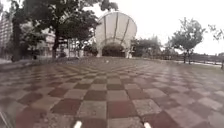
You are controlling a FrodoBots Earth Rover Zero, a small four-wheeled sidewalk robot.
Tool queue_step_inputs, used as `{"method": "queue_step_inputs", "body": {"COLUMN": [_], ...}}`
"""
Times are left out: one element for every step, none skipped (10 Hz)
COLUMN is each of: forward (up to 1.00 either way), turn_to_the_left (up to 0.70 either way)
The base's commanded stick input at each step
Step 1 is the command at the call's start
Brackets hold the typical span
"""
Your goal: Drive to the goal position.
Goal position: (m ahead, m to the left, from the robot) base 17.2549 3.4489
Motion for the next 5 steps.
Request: {"method": "queue_step_inputs", "body": {"forward": [0.5,0.5,0.5,0.5,0.5], "turn_to_the_left": [0.0,0.0,0.0,0.0,0.0]}}
